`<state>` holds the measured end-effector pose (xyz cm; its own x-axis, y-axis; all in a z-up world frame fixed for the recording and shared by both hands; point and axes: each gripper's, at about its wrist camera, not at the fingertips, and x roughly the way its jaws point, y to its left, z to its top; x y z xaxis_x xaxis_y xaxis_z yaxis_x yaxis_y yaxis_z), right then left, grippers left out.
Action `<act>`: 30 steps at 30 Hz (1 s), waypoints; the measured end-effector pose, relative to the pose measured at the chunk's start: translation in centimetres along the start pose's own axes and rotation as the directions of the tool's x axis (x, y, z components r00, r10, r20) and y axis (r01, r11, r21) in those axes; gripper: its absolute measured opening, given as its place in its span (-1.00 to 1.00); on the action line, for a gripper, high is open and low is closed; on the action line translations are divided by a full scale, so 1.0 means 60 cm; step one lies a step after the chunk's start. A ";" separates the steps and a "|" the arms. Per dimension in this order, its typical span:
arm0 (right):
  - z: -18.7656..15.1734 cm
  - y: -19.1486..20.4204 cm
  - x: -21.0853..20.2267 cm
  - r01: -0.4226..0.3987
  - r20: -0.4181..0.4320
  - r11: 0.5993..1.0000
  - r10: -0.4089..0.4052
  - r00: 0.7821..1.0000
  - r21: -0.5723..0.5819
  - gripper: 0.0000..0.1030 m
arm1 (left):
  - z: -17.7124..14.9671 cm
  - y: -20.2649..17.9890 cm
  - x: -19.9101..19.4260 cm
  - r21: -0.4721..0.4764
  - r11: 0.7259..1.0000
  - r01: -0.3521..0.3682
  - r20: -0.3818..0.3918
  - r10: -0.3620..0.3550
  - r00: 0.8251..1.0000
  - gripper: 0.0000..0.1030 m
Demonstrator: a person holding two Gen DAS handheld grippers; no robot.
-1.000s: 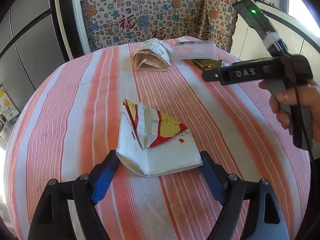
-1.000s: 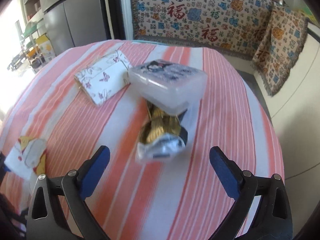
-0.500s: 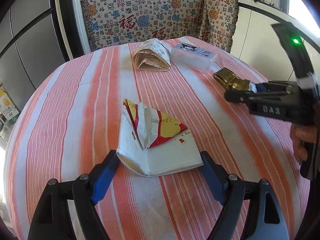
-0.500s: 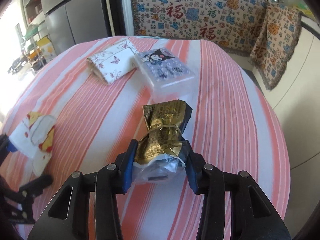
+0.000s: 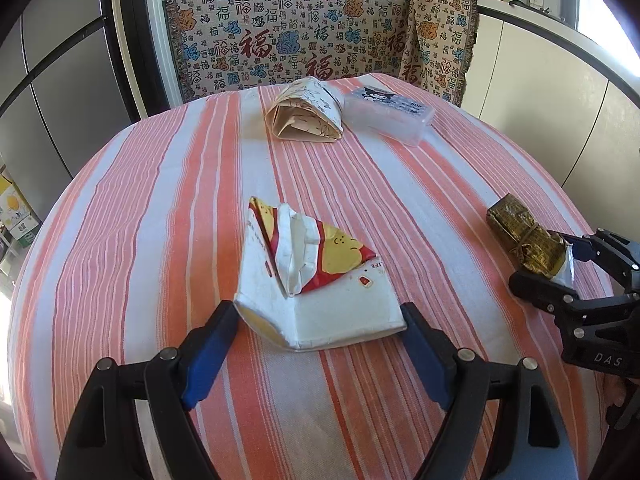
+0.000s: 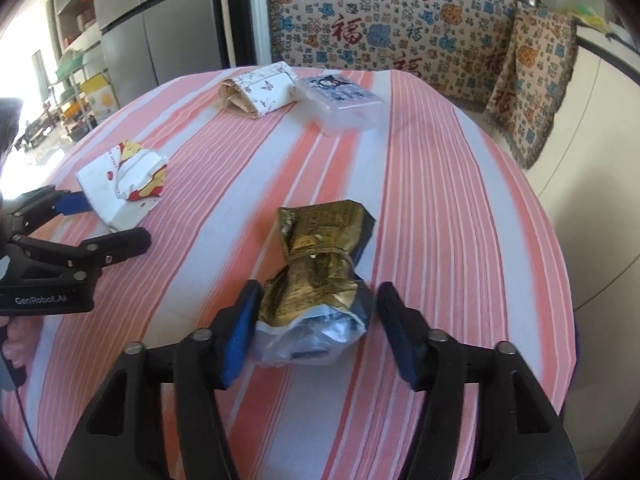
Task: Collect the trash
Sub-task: 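Grasp the gold foil snack bag with right tool while left tool holds the wrapper, then carry wrapper and foil bag over the blue wastebasket and open both tools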
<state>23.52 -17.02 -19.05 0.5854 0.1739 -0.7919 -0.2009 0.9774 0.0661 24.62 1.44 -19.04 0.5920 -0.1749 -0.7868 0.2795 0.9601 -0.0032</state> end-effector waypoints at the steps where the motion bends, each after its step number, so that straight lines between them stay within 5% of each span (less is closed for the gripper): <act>1: 0.000 -0.007 0.001 -0.028 0.000 0.999 0.028 1.000 0.017 0.88 | -0.006 0.003 -0.007 -0.009 1.000 0.006 0.004 -0.006 1.000 0.60; 8: -0.004 -0.012 -0.007 -0.076 0.012 0.996 0.076 0.997 0.039 0.92 | -0.050 0.048 -0.073 -0.094 0.986 0.134 0.058 -0.129 0.990 0.60; 18: 0.035 -0.019 -0.046 -0.161 -0.086 0.987 0.162 0.983 0.021 0.65 | 0.005 0.047 -0.050 -0.094 0.988 0.121 0.051 -0.117 0.992 0.55; 21: 0.051 -0.002 -0.028 -0.145 -0.153 0.989 0.139 0.978 -0.027 0.55 | 0.014 0.050 -0.031 -0.110 0.987 0.121 0.025 -0.119 0.993 0.09; 22: 0.054 0.002 -0.019 -0.139 -0.172 0.990 0.131 0.976 -0.039 0.33 | 0.016 0.048 -0.027 -0.113 0.986 0.122 0.019 -0.120 0.993 -0.10; 23: 0.055 0.006 -0.012 -0.141 -0.191 0.989 0.129 0.973 -0.049 -0.15 | 0.018 0.047 -0.024 -0.112 0.986 0.120 0.012 -0.120 0.993 -0.43; 25: 0.053 0.010 -0.017 -0.143 -0.188 0.988 0.129 0.974 -0.061 -0.21 | 0.019 0.042 -0.020 -0.106 0.989 0.106 -0.006 -0.108 0.994 -0.86; 30: 0.045 -0.007 -0.072 -0.183 -0.118 0.982 0.177 0.977 -0.042 -0.22 | 0.011 0.026 -0.056 -0.106 0.986 0.128 0.032 -0.126 0.992 -0.86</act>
<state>23.22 -17.87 -14.02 0.4438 0.3291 -0.8335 -0.3374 0.9230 0.1848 23.57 3.39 -15.96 0.5760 -0.3010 -0.7600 0.2716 0.9474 -0.1694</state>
